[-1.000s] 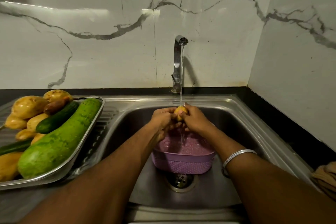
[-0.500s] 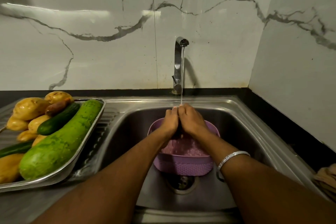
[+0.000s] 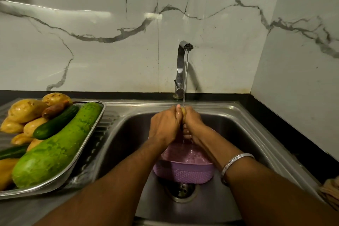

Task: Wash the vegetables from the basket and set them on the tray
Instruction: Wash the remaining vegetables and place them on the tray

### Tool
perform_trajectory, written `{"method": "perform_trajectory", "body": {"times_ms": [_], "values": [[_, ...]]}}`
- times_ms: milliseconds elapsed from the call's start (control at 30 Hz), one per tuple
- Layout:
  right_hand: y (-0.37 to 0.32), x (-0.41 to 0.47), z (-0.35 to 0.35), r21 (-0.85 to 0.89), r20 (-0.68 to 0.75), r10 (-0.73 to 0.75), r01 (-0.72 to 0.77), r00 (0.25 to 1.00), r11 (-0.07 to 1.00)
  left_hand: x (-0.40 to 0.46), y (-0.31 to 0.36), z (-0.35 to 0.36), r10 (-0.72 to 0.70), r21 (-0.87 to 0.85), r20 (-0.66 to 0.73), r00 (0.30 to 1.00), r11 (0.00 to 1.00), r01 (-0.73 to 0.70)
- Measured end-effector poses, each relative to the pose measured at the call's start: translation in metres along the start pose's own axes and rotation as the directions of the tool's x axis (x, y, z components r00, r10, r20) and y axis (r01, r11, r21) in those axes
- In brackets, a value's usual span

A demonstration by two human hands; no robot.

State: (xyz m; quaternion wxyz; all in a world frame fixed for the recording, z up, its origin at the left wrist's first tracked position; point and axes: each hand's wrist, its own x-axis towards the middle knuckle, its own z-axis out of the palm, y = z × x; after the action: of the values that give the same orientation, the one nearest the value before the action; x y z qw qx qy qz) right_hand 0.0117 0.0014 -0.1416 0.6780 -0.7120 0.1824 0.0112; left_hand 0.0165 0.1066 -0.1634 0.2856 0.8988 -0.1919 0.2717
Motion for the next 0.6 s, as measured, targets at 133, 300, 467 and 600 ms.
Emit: {"method": "perform_trajectory", "body": {"times_ms": [133,300,467,600], "values": [[0.003,0.000,-0.008,0.163,0.149,0.161,-0.184,0.976,0.969,-0.001,0.004,0.002,0.077,0.196,0.015,0.997,0.978,-0.078],[0.017,0.009,-0.011,-0.565,-0.173,-0.274,0.133,0.946,0.814,0.000,0.009,0.018,-0.188,0.031,0.281,0.941,0.982,0.187],[0.028,0.006,-0.010,-0.809,0.112,-0.519,0.381,0.847,0.448,-0.002,0.010,0.013,-0.507,-0.262,0.677,0.533,0.510,0.819],[0.026,0.011,-0.002,-0.741,0.103,-0.501,0.402,0.859,0.538,0.005,0.000,0.019,-0.500,-0.363,0.444,0.744,0.658,0.659]]}}
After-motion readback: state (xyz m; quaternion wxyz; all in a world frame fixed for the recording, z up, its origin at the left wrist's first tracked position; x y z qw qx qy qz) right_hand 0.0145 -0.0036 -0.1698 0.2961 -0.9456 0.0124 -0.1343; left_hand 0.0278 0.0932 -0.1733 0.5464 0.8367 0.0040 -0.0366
